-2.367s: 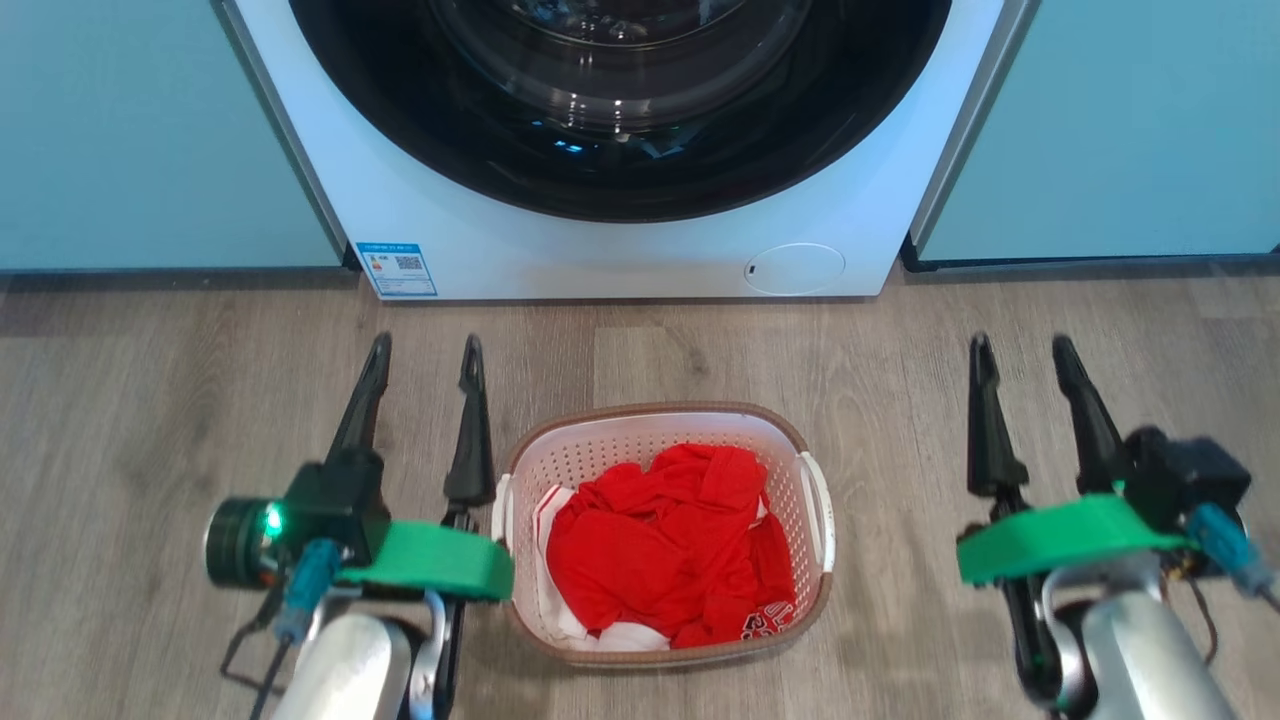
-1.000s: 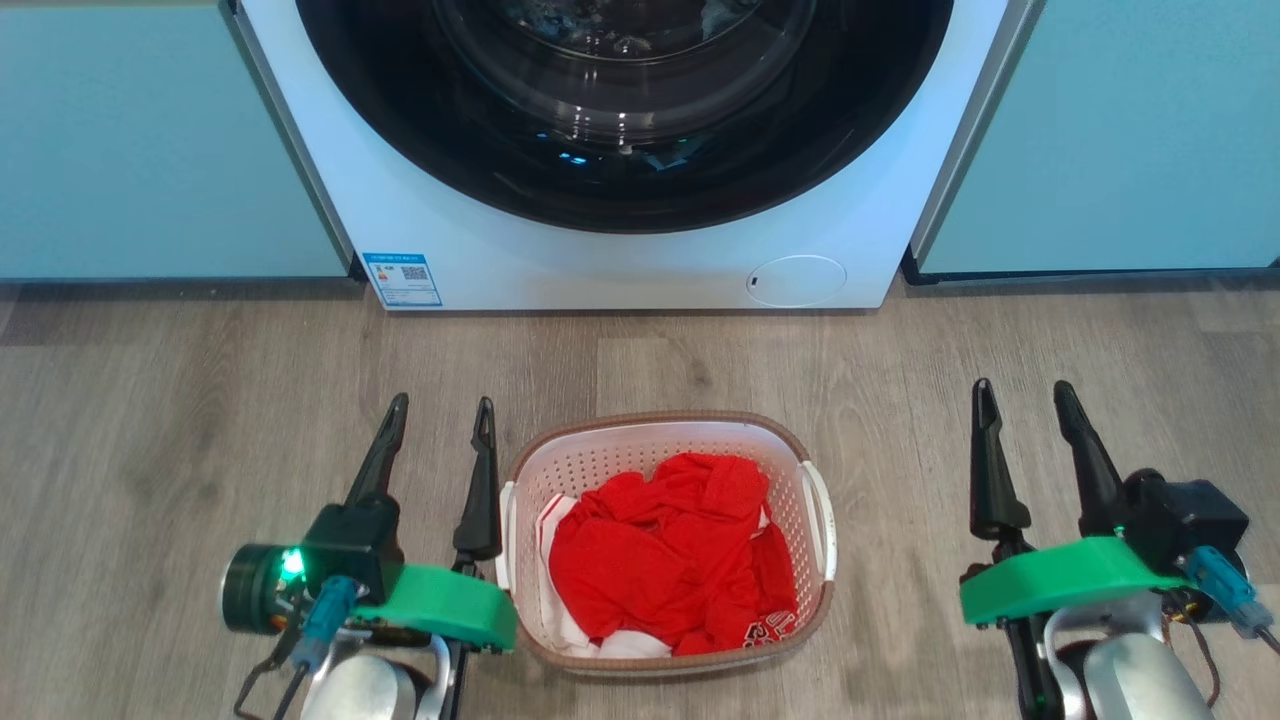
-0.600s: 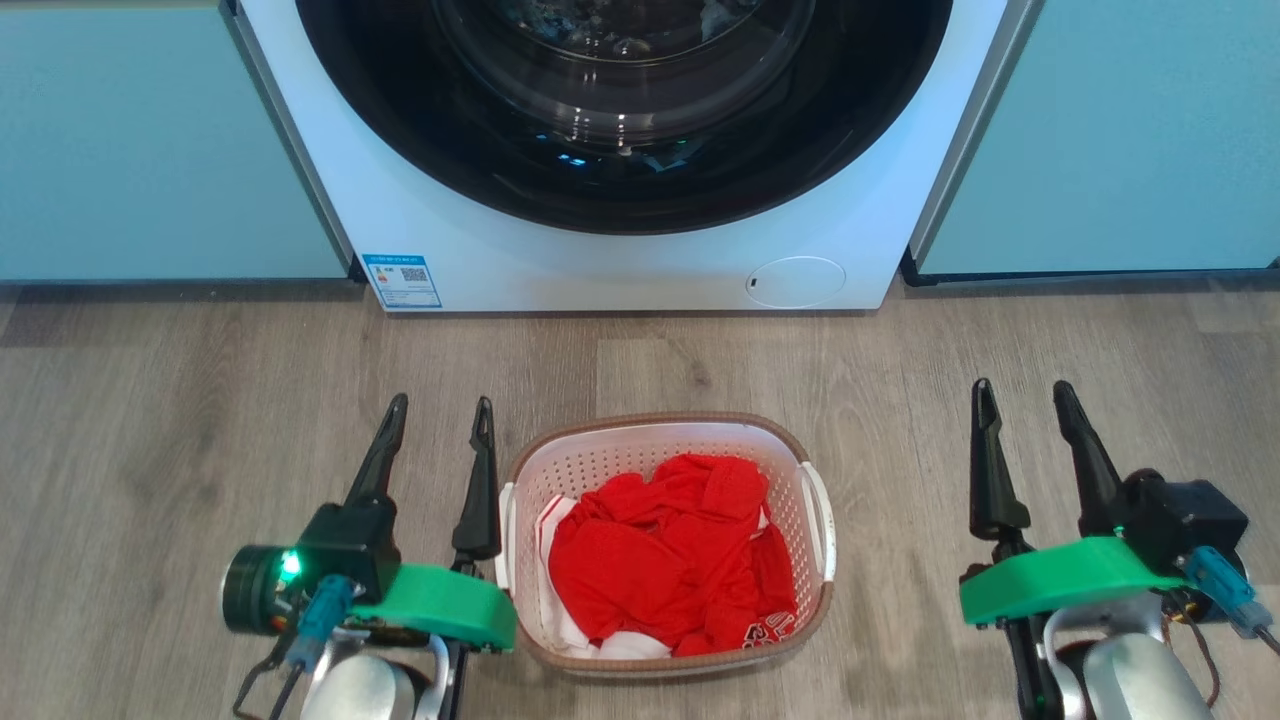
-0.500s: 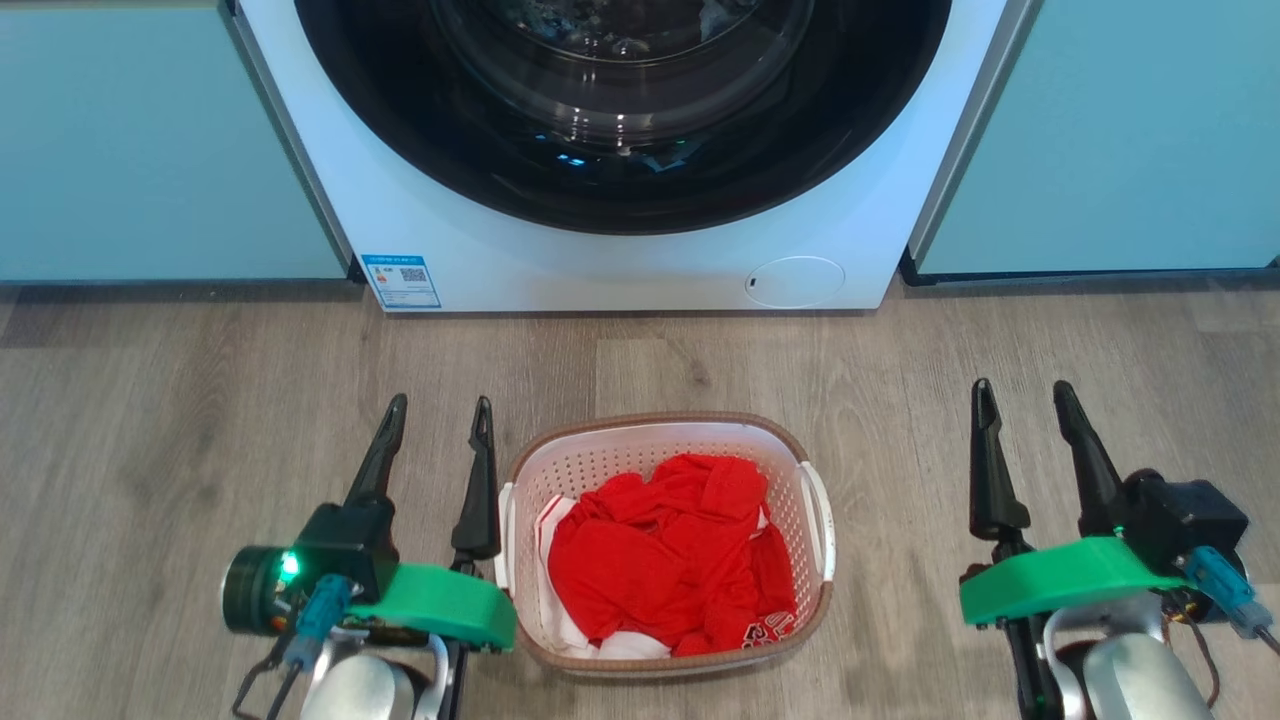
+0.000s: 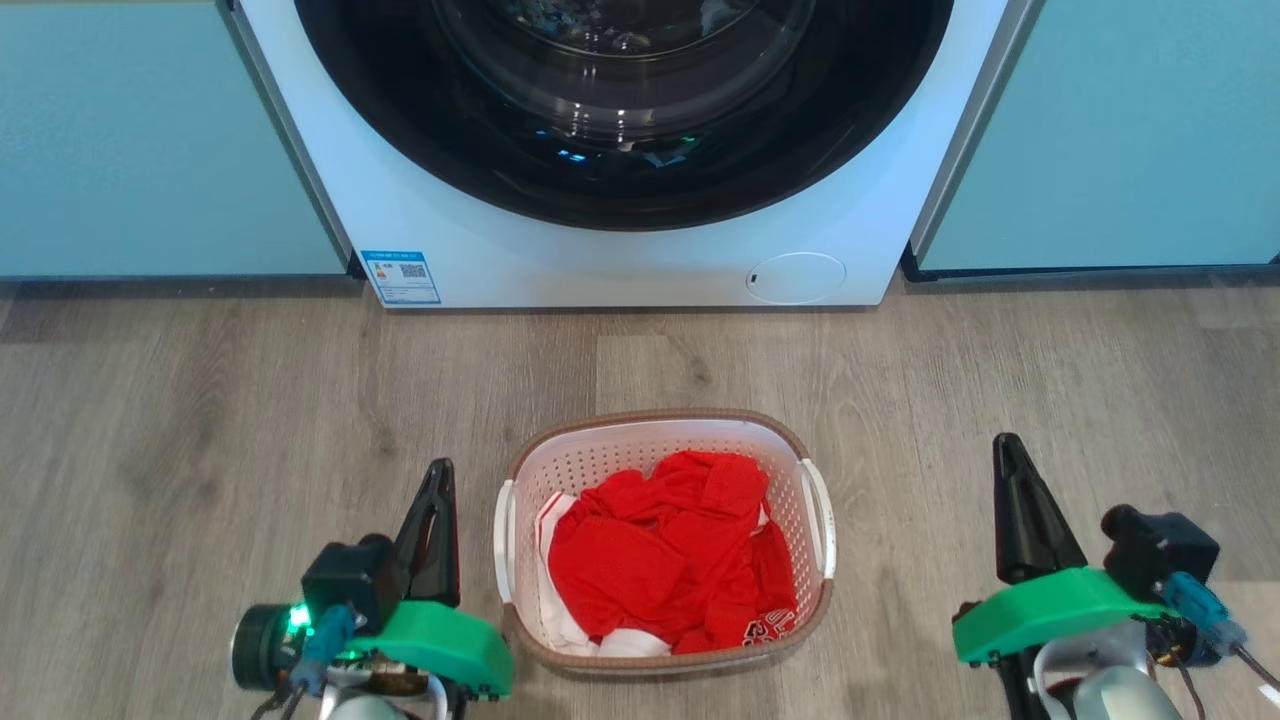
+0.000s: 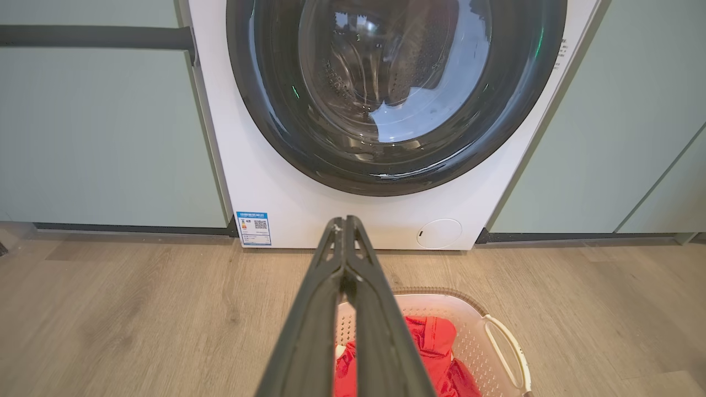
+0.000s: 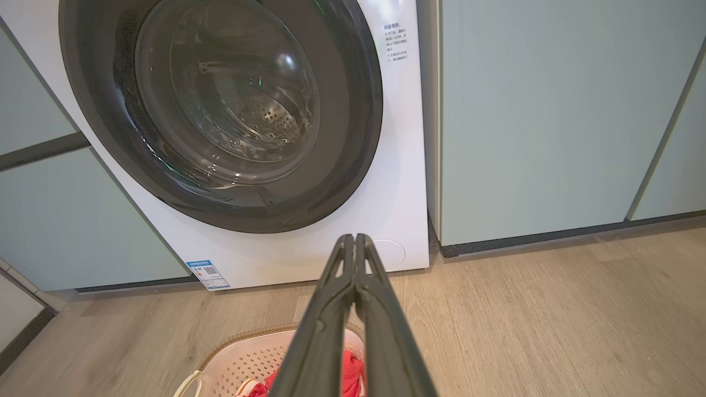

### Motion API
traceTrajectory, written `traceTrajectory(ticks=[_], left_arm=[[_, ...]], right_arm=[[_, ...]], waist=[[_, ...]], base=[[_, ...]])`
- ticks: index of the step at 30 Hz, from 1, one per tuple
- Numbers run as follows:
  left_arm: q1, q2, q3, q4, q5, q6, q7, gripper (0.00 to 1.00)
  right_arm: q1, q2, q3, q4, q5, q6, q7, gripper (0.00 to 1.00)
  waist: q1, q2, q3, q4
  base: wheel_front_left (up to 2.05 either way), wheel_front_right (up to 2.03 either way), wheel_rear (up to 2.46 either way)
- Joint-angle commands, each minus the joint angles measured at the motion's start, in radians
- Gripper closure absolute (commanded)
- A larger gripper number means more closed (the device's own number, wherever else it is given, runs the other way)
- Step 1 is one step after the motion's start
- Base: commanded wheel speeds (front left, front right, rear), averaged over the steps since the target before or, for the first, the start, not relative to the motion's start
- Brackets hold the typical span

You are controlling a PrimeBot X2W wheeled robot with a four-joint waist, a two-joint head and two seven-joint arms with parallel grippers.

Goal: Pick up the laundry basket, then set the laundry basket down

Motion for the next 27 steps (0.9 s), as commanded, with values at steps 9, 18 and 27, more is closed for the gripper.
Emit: traceTrajectory(ticks=[9,18,27], left_arm=[[-0.036,0.009,0.030,-0.021,-0.146,-0.023,0.021,1.00],[-0.044,0.014,0.049,-0.008,-0.243,-0.040,0.039,1.00],[-0.052,0.019,0.073,0.004,-0.351,-0.058,0.060,1.00]], right_arm=[[-0.032,-0.010,-0.011,-0.015,0.134,0.001,0.023,1.00],[-0.039,-0.015,-0.018,-0.003,0.224,0.001,0.041,1.00],[-0.048,-0.019,-0.026,0.009,0.323,0.002,0.062,1.00]], waist=[[0.0000,0.0000,-0.006,-0.006],[0.0000,0.0000,-0.010,-0.010],[0.0000,0.0000,-0.015,-0.014]], base=[[0.00,0.00,0.00],[0.00,0.00,0.00],[0.00,0.00,0.00]])
